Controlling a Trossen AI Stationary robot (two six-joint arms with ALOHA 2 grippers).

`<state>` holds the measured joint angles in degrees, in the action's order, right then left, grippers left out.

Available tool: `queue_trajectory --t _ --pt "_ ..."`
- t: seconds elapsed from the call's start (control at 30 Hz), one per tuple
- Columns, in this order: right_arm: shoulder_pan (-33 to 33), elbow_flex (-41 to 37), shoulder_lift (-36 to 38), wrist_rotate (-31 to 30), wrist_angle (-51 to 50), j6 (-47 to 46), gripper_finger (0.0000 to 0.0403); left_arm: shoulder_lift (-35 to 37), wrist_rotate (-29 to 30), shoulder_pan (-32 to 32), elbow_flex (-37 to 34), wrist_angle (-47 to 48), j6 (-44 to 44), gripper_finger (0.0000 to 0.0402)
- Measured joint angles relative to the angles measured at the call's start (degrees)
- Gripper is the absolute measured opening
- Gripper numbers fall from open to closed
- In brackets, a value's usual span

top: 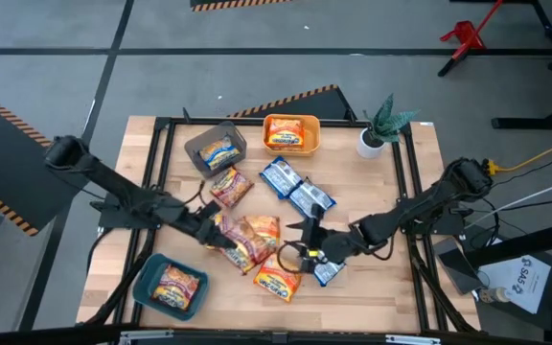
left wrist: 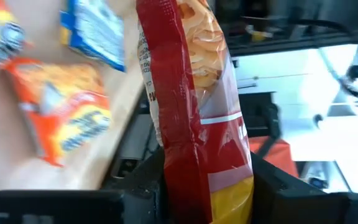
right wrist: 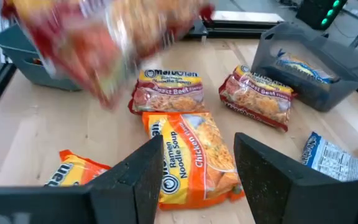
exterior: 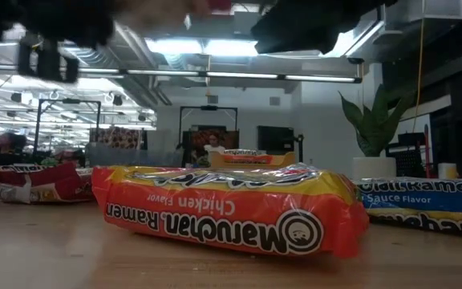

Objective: Sort Maruchan noodles
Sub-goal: Put the pack of red ramen noodle soup into the teal blue bin

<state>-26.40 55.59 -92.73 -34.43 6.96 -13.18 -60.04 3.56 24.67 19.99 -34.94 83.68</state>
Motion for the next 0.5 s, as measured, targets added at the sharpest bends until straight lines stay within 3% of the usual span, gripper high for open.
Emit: queue_trajectory --t 0.3,0.4,0.5 --pt "-0.97 -0.02 -0.11 -1.79 -2.77 -4.66 0.0184 6.84 21.10 20.78 1.18 8.26 6.18 0.0122" --pt "-0.98 -0.02 -0.11 -1.66 -2.82 -4.76 0.0184 7.32 25.70 25.55 5.80 18.25 8.05 0.0122" --pt "-0.98 -0.02 -0.11 -1.61 -2.76 -4.76 0.0184 7.17 26.94 28.40 13.25 34.51 10.60 0.0122"
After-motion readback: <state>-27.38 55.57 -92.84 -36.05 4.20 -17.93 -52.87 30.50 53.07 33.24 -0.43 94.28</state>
